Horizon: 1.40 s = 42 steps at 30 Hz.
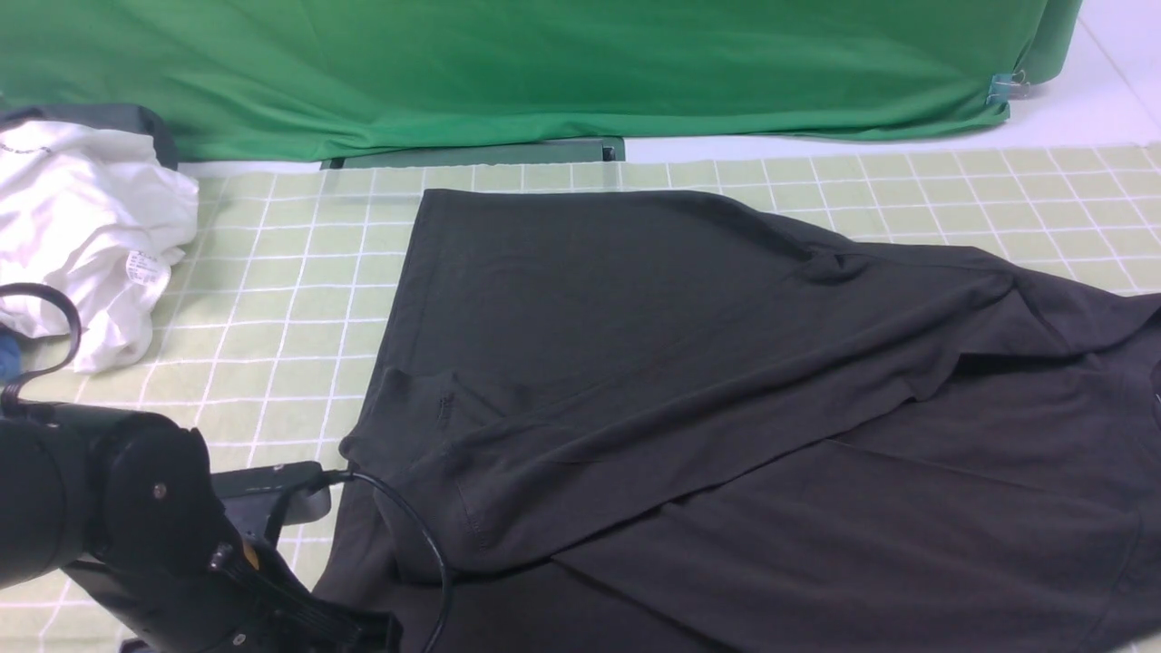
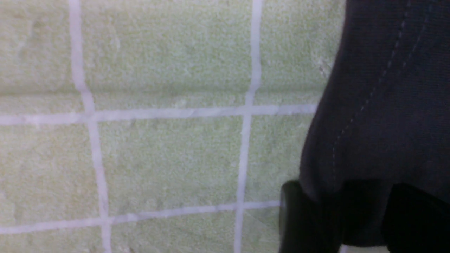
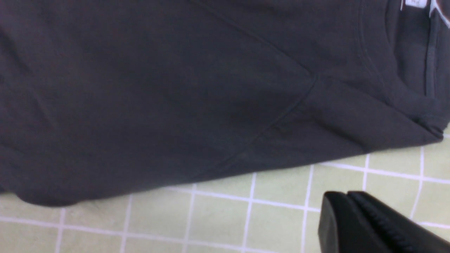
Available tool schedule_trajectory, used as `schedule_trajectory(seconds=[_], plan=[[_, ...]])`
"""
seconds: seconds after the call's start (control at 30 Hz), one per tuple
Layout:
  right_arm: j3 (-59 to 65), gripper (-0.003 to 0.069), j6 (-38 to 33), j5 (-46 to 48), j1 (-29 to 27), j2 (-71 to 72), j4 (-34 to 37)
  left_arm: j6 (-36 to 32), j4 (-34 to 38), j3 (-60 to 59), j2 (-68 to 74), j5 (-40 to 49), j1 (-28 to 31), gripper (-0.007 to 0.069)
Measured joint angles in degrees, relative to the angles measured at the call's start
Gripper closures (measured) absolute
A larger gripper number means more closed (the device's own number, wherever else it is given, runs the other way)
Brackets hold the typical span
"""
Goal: Fold a long-sleeved shirt over a green coffee tablecloth.
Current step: 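Grasp the near edge of the shirt at its hem and shoulder corners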
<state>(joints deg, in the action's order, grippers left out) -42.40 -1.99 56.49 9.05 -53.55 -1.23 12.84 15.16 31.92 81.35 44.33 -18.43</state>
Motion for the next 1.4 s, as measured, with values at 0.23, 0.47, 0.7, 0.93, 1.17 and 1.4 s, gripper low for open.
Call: schedule_trajectory(seconds=[0.23, 0.47, 0.7, 0.93, 1.17, 1.4], plan=[[0.69, 0.0588, -11.46, -2.26, 0.88, -0.75, 11.48, -4.58, 2.5, -0.04, 0.0, 0.37, 0.0, 0.0587], [5.69, 0.03, -21.24, -4.76, 15.12, -8.46, 19.17, -5.16, -2.37, 1.83, -2.35, 3.99, 0.0, 0.0603], [7.71, 0.0229, -17.88, -11.65, 32.95, -18.48, 7.72, -5.16, -3.82, 2.09, -4.04, 5.16, 0.0, 0.0603], [7.71, 0.0232, -6.25, -16.27, 40.11, -27.95, -7.17, -5.16, -3.16, 2.1, -4.04, 4.72, 0.0, 0.0603], [7.33, 0.0361, -3.18, -17.78, 40.6, -33.53, -10.0, -5.34, -3.12, 2.1, -4.04, 3.02, 0.0, 0.0603], [4.56, 0.0601, -2.93, -14.03, 40.67, -34.87, -9.8, -8.4, -3.12, 2.1, -5.72, 2.69, 0.0, 0.0603]])
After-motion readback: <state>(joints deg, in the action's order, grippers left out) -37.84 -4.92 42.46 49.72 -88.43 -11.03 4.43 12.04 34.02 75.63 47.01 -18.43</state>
